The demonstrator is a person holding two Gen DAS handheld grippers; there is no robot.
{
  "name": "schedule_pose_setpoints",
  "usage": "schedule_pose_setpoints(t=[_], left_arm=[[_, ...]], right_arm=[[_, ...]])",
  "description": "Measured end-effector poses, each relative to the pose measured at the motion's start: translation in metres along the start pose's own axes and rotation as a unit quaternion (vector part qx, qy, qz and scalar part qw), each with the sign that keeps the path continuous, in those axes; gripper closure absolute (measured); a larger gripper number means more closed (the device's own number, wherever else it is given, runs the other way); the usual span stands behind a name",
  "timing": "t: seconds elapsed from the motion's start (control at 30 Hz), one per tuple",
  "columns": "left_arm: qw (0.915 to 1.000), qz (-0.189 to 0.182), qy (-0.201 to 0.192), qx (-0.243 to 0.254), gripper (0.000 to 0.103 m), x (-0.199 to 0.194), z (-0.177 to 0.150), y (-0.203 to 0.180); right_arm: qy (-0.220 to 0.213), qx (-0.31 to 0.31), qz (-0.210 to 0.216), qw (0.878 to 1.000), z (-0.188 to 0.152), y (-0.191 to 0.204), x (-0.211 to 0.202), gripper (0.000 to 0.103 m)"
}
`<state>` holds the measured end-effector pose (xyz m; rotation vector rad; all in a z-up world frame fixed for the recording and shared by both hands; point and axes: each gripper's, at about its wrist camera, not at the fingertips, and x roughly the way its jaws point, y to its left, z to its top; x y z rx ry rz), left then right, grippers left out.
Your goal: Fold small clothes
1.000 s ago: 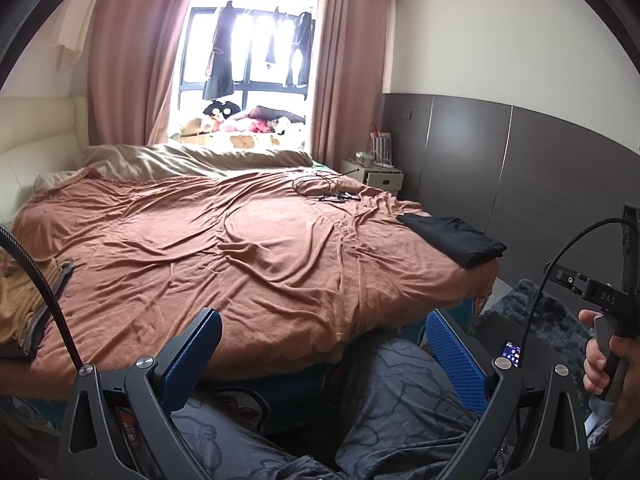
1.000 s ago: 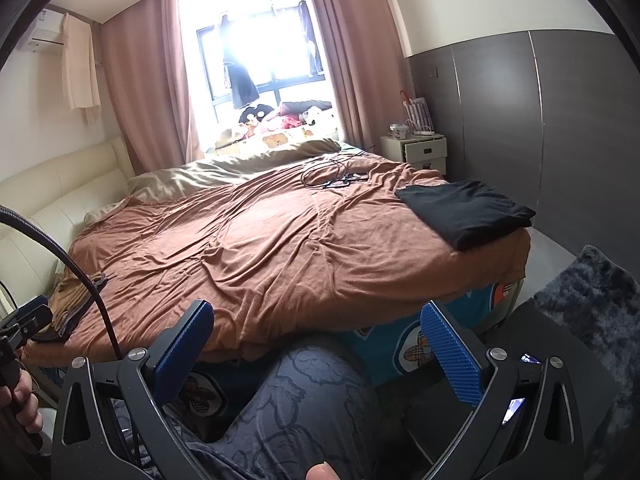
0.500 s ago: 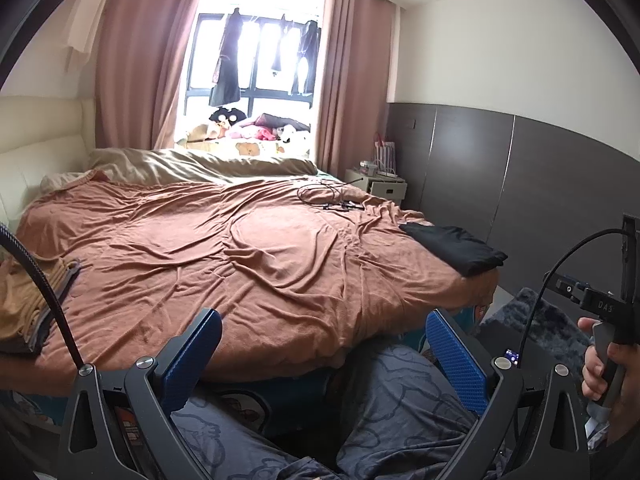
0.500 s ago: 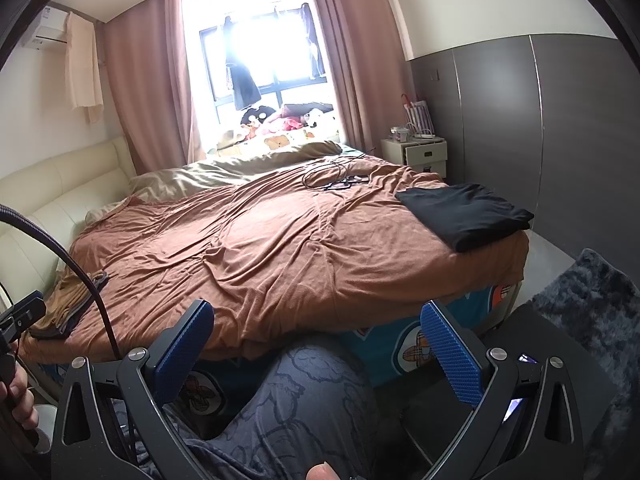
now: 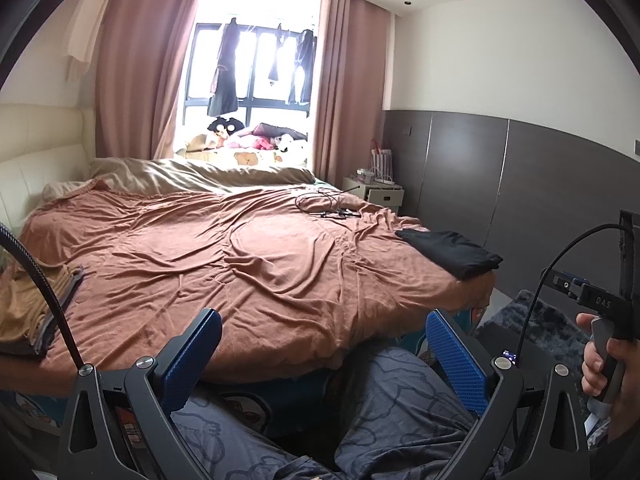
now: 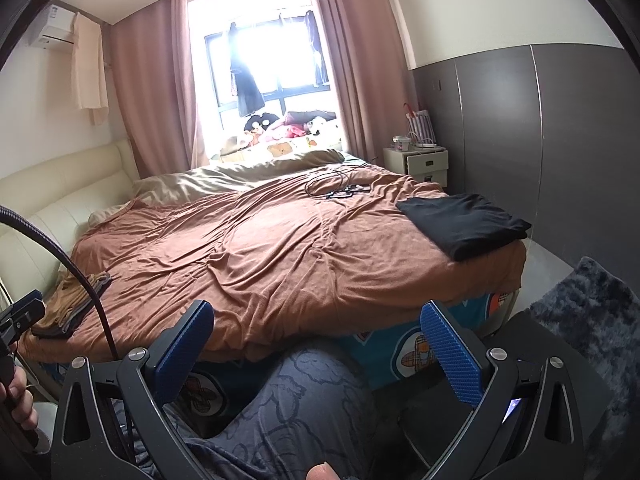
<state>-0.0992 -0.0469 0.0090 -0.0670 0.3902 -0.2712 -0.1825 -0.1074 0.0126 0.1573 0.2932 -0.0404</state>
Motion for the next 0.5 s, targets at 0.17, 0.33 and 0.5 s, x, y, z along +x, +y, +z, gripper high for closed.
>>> schedule_pose_setpoints(t=[0.17,0.33,0.5], left_arm=[[1.0,-0.003,-0.003,-0.003,0.0,-0.002,0.0,0.001],[1.0,-0.008,-0.003,-0.002,0.0,-0.005,-0.001,0.001],[0.9999,-0.007,-0.001,-0.01,0.0,-0.005,-0.002,0.004]], right_arm=[[-0.002,-0.005,-0.002,1.0,0.002,0.003,-0.001,0.0],[-0.002,-0.011,-0.003,1.0,0.001,0.005,-0.001,0.0],[0.005,-0.004,0.003,1.0,-0.001,0.011,0.008,0.0]])
